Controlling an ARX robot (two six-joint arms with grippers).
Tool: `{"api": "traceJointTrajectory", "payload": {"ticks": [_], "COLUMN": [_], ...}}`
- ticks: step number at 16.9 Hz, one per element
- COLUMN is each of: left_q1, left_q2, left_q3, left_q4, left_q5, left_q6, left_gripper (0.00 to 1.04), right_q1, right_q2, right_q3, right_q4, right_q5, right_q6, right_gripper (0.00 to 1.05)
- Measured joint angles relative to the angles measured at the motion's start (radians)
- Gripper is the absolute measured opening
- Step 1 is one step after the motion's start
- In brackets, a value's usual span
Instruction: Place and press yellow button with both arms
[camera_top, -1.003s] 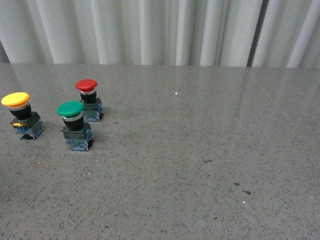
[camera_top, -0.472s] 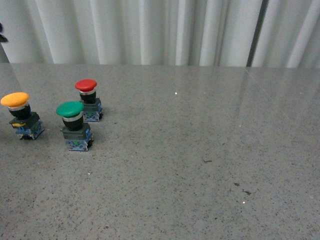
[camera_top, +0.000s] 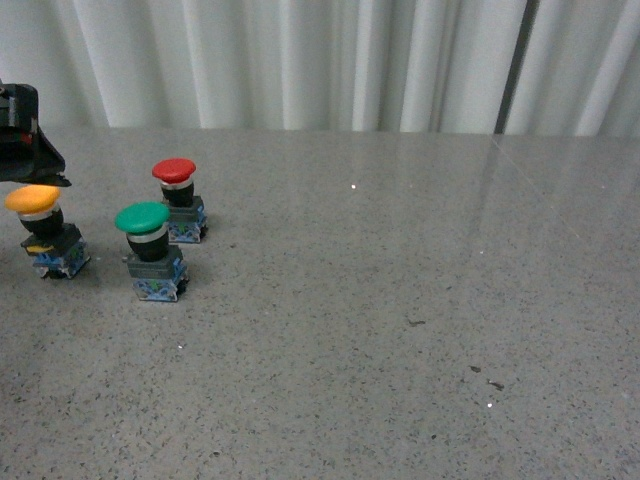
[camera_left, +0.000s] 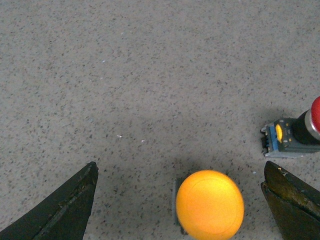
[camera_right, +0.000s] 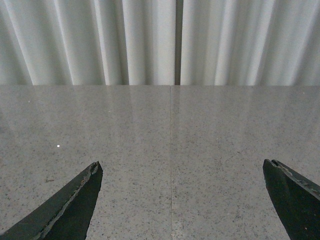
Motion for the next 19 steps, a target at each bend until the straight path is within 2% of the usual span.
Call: {"api": "traceJointTrajectory", "payload": {"ticks": [7,8,14,17,19], "left_q1": [-0.041,-0.043,-0.05,-0.08,-0.175], "left_q2": [0.1,0.099,0.089,-0.043,-0.208], "left_q3": [0.021,0.021,0.021,-0.018,0.0], "left_q4": [0.006,0.011,0.002,-0.022,-0.034], "left_q5": [0.001,-0.008,-0.042,-0.06,-0.103], "left_q6": [-0.014,-0.012,-0.006,-0.006,-0.026], "left_gripper": [0.98,0.95,0.39,0.38,0.38], "right_q1": [0.0,0.0,0.0,0.0,0.0], "right_q2": [0.0,0.0,0.0,0.0,0.0], "right_q3": [0.0,0.0,0.0,0.0,0.0], "right_q4": [0.0,0.0,0.0,0.0,0.0], "right_q5": [0.0,0.0,0.0,0.0,0.0], "right_q6": [0.0,0.0,0.0,0.0,0.0], "right_gripper": [0.98,0.98,0.98,0.98,0.98]}}
